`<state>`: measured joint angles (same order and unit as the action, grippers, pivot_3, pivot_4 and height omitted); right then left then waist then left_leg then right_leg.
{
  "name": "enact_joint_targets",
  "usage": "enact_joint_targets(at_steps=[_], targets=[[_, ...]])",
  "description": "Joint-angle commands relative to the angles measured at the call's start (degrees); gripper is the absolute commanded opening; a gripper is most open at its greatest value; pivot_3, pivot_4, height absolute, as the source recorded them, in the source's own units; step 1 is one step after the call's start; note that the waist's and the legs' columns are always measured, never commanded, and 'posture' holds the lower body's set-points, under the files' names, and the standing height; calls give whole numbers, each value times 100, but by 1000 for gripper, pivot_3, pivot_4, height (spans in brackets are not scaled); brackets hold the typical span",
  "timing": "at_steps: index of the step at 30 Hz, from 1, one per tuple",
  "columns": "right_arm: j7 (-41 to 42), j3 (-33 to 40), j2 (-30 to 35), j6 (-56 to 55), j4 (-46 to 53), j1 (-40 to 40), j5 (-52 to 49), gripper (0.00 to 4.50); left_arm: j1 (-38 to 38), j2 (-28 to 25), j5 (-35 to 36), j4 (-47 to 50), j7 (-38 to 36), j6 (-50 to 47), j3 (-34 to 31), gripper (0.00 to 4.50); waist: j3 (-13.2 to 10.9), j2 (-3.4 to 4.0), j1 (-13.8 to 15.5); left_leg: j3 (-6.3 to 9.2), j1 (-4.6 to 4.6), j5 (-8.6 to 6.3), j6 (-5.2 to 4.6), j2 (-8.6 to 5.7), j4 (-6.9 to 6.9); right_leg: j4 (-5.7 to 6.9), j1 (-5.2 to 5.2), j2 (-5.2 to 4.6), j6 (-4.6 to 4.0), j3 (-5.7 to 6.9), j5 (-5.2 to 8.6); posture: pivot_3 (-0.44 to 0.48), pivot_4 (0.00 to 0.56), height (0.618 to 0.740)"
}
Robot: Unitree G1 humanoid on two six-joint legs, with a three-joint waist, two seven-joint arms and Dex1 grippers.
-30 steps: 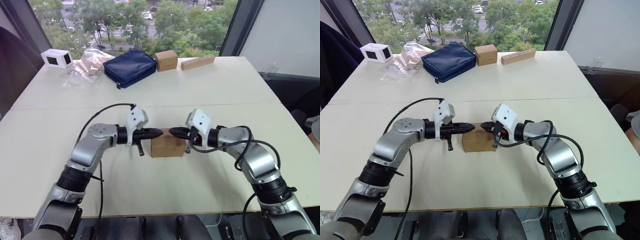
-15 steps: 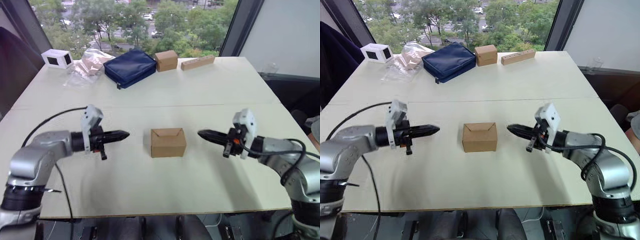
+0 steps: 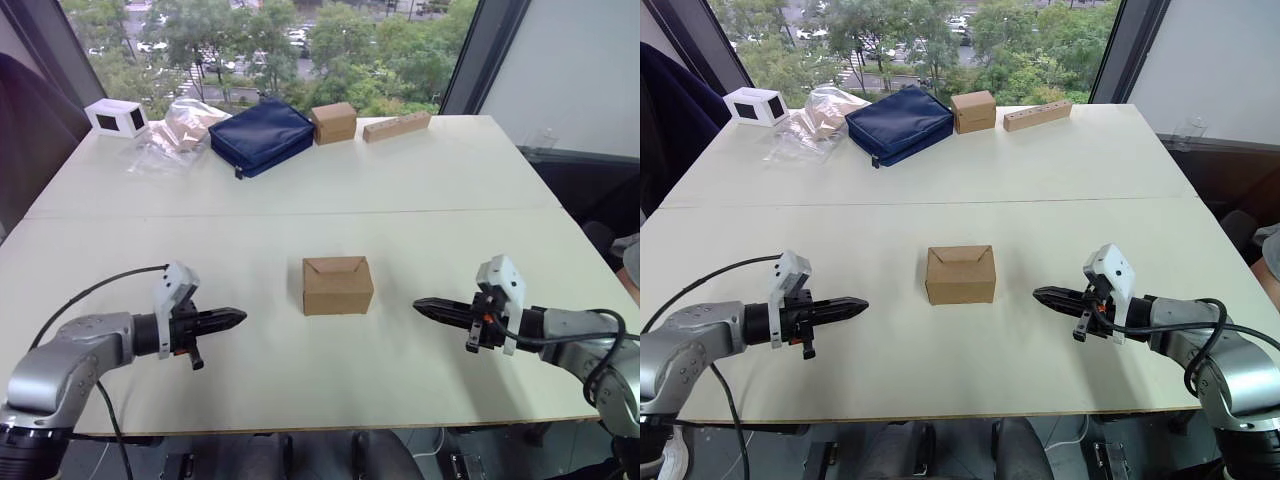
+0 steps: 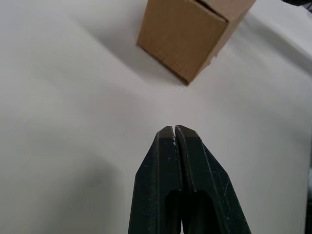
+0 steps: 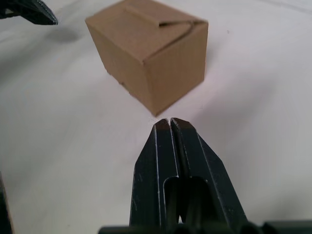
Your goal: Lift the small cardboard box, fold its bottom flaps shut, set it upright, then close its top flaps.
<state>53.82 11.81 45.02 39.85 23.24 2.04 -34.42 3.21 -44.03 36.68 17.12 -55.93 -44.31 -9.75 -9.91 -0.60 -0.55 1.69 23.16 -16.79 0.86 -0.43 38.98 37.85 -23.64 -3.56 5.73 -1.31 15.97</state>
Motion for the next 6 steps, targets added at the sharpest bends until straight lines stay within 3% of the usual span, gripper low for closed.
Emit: enact_joint_targets(at_steps=[1,6], targets=[[33,10,43,-162,23,-6,8,0,-11,25,21,141,35,129,8,19,0,0,0,0,0,0,0,0,0,0,0,0,0,0,0,0,150,740],[28,-20,47,-184,16,17,10,0,-40,12,-50,46,14,235,39,19,0,0,1,0,0,0,0,0,0,-1,1,-1,0,0,0,0,150,740]])
